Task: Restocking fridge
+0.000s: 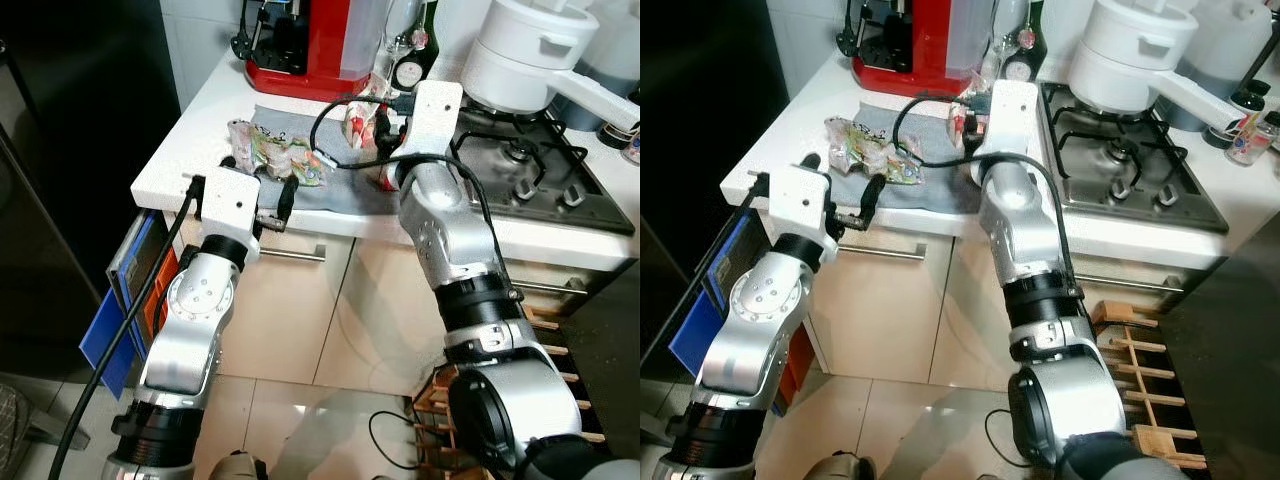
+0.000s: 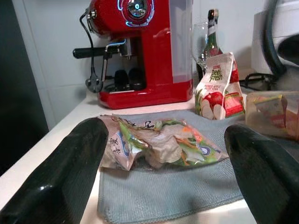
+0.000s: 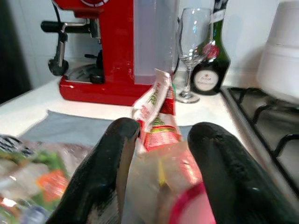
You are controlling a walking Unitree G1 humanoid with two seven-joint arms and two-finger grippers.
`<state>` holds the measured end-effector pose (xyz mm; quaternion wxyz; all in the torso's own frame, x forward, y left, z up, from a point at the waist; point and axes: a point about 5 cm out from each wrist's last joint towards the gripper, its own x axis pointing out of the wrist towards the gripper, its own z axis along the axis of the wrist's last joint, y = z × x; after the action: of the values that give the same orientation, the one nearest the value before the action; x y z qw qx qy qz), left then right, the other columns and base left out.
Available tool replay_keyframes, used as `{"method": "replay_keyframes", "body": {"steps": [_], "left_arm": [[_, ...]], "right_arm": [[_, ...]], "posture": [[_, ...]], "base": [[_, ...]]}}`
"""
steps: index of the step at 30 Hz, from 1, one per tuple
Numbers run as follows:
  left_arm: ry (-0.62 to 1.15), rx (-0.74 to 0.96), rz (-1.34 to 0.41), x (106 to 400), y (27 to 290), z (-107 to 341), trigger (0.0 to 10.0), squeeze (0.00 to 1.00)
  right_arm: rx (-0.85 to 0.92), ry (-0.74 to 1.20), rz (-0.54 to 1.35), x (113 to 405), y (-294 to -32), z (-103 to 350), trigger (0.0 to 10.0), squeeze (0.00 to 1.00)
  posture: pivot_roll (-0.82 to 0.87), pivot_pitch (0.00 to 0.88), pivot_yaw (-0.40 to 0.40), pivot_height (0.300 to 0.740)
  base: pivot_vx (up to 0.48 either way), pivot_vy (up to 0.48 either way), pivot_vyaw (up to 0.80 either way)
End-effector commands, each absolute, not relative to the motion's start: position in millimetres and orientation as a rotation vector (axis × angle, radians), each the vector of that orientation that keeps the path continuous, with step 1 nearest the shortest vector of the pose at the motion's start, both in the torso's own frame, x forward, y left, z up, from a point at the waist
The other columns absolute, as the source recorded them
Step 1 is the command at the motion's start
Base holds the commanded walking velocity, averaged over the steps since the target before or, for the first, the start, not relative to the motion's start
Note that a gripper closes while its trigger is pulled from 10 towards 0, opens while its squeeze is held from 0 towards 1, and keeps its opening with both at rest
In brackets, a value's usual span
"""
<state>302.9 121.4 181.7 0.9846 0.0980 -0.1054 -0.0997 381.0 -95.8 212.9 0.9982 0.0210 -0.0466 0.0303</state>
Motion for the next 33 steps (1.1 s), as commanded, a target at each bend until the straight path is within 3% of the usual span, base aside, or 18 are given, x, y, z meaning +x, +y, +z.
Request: {"method": "replay_keyframes", "body": {"steps": [1,5,6,8,9,15,29,30,31,32,33], "left_arm": [[-0.221,0.199,-0.231,306.5,113.2,183.7,10.0,0.00],[-0.203,0.191,-0.221,310.2,111.8,181.5,10.0,0.00],[-0.195,0.160,-0.195,313.4,114.6,182.5,10.0,0.00],[-0.216,0.141,-0.168,315.2,117.4,187.9,10.0,0.04],[-0.242,0.153,-0.155,315.2,118.7,192.2,10.0,1.00],[-0.273,0.228,-0.140,319.4,117.7,200.0,10.0,1.00],[-0.263,0.178,-0.119,336.1,124.2,206.2,10.0,1.00],[-0.246,0.181,-0.118,337.0,126.9,202.7,10.0,0.85],[-0.233,0.182,-0.115,338.0,129.6,200.4,10.0,0.85],[-0.220,0.174,-0.111,338.5,132.7,198.2,10.0,0.00],[-0.208,0.172,-0.106,338.8,135.6,196.4,10.0,0.00]], "right_arm": [[-0.039,-0.217,0.043,377.4,-107.5,227.4,0.0,0.00],[-0.117,-0.298,-0.006,370.4,-123.6,229.1,0.0,0.00],[-0.112,-0.341,-0.070,360.5,-142.2,223.6,10.0,1.00],[-0.099,-0.337,-0.094,352.5,-154.4,213.1,10.0,1.00],[-0.089,-0.327,-0.104,348.6,-157.7,207.0,10.0,1.00],[-0.055,-0.308,-0.145,338.4,-163.3,189.3,10.0,1.00],[0.016,-0.251,-0.075,342.5,-148.3,175.3,10.0,1.00],[0.027,-0.244,-0.074,342.2,-147.7,173.1,10.0,1.00],[0.036,-0.237,-0.075,342.3,-146.7,171.5,10.0,1.00],[0.047,-0.230,-0.071,341.4,-145.4,169.3,10.0,1.00],[0.054,-0.226,-0.069,339.5,-143.4,166.3,10.0,1.00]], "posture": [[0.11,0.000,-0.098,0.740],[0.11,0.000,-0.102,0.740],[0.12,0.000,-0.106,0.740],[0.13,0.000,-0.103,0.740],[0.13,0.000,-0.101,0.740],[0.10,0.000,-0.066,0.740],[0.12,0.000,-0.105,0.740],[0.12,0.000,-0.103,0.740],[0.12,0.000,-0.101,0.740],[0.11,0.000,-0.093,0.740],[0.11,0.000,-0.085,0.740]], "base": [[0.000,0.000,0.00],[0.000,0.000,0.00],[0.000,0.000,0.00],[0.000,0.000,0.00],[0.000,0.000,0.00],[0.000,0.000,0.00],[0.000,0.000,0.00],[0.000,0.000,0.00],[0.000,0.000,0.00],[0.000,0.000,0.00],[0.000,0.000,0.00]]}}
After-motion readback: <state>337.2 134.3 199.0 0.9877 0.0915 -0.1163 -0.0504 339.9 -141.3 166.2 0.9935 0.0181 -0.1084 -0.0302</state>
